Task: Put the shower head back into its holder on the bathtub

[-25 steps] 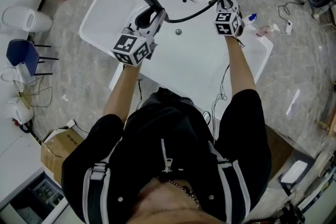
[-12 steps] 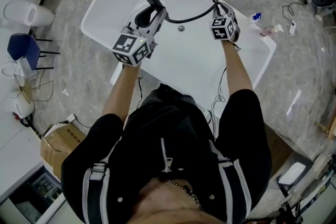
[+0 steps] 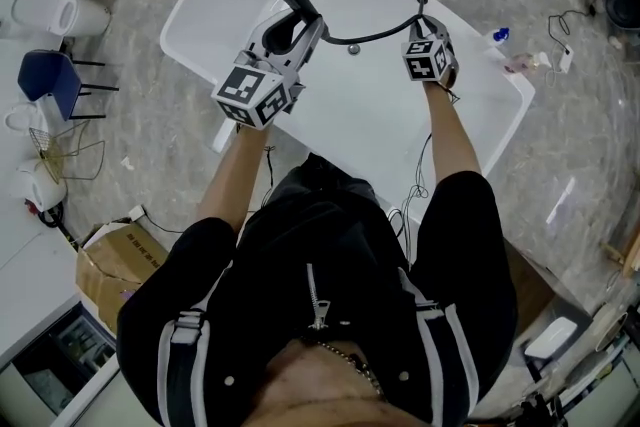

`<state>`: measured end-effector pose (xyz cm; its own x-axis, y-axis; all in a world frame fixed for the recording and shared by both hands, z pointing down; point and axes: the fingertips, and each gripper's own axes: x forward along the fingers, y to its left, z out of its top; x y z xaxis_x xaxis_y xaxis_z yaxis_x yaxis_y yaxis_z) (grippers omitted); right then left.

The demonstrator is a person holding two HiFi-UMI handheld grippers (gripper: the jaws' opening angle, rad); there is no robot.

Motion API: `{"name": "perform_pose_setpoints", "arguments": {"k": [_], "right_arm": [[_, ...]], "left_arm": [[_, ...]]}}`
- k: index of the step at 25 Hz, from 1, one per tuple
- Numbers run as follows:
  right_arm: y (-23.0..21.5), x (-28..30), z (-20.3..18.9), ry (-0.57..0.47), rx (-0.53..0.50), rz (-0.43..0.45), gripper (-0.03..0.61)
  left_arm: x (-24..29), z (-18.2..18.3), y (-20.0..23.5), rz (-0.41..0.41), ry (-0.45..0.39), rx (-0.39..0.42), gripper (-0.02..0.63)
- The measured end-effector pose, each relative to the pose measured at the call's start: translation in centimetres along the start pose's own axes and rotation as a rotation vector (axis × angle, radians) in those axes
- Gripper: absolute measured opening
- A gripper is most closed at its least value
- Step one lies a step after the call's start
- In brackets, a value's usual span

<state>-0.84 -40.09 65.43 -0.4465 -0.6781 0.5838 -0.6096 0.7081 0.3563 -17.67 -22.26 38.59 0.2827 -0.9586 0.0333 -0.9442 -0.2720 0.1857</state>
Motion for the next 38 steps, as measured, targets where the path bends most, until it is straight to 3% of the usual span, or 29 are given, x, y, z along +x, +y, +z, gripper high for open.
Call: {"name": "perform_pose_setpoints", "arguments": {"k": [30, 38], "right_arm": [[2.7, 5.6, -5.6, 0.087, 0.027, 0.083, 0.066], [3.9, 6.5, -6.2, 0.093, 0.055, 0.127, 0.086]], "left_arm": [[-1.4, -1.2, -2.4, -0.074, -0.091, -0.153, 0.132], [-1.0, -0.6, -2.9, -0.082, -0.109, -0.148, 0.132]]}}
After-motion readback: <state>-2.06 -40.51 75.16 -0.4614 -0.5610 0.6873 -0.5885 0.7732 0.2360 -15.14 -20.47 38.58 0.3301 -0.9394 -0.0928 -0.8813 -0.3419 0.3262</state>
